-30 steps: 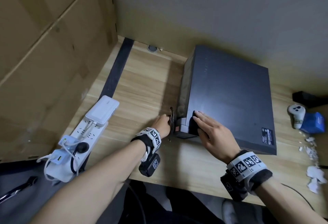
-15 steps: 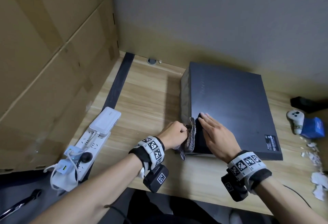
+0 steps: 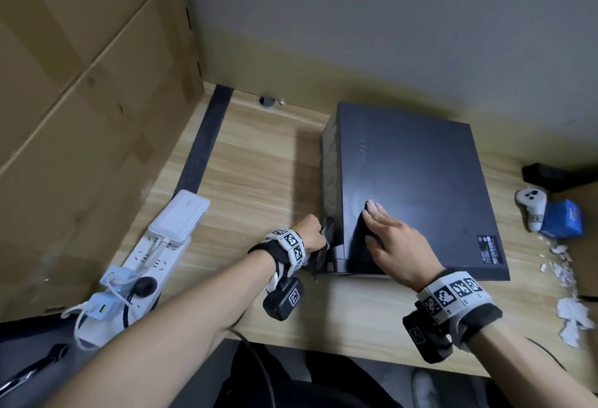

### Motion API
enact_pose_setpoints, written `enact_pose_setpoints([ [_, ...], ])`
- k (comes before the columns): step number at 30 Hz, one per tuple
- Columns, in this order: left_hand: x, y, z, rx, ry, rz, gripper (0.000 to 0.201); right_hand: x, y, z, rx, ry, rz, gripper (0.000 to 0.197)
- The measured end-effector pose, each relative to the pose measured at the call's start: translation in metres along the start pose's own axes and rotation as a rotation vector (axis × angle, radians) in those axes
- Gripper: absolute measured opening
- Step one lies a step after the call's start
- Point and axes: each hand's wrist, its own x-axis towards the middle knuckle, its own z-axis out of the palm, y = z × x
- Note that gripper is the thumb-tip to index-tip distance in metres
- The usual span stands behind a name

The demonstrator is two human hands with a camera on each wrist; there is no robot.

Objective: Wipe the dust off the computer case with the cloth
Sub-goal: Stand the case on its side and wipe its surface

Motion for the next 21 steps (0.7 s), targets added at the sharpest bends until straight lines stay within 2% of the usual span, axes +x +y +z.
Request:
enact_pose_setpoints([
  [3,0.006,-0.004,0.005,0.093,-0.003,-0.036,0.005,0.001,0.001,0.000,0.005,-0.001,0.015,0.047],
  [4,0.008,-0.006,0.007,0.121,0.000,-0.036,0.005,0.002,0.001,0.000,0.007,0.001,0.020,0.046],
  [8,0.014,-0.013,0.018,0.205,0.063,-0.048,0.027,0.005,0.001,0.001,0.011,0.011,0.030,0.043],
  [11,0.012,-0.013,0.018,0.204,0.062,-0.075,0.030,0.004,0.000,0.000,0.016,-0.003,0.034,0.047],
  [13,0.010,-0.012,0.013,0.157,0.029,-0.091,0.027,0.003,0.000,-0.003,0.015,-0.020,0.037,0.049],
  [16,0.006,-0.011,0.007,-0.011,-0.019,-0.077,0.011,0.004,-0.001,-0.011,0.024,-0.060,0.032,0.049],
  [19,0.002,-0.009,0.004,-0.174,0.000,-0.065,0.027,0.008,-0.001,-0.025,0.036,-0.116,0.000,0.037],
  [21,-0.004,-0.006,0.000,-0.242,0.015,-0.021,0.041,0.012,-0.001,-0.038,0.018,-0.154,-0.015,0.035],
])
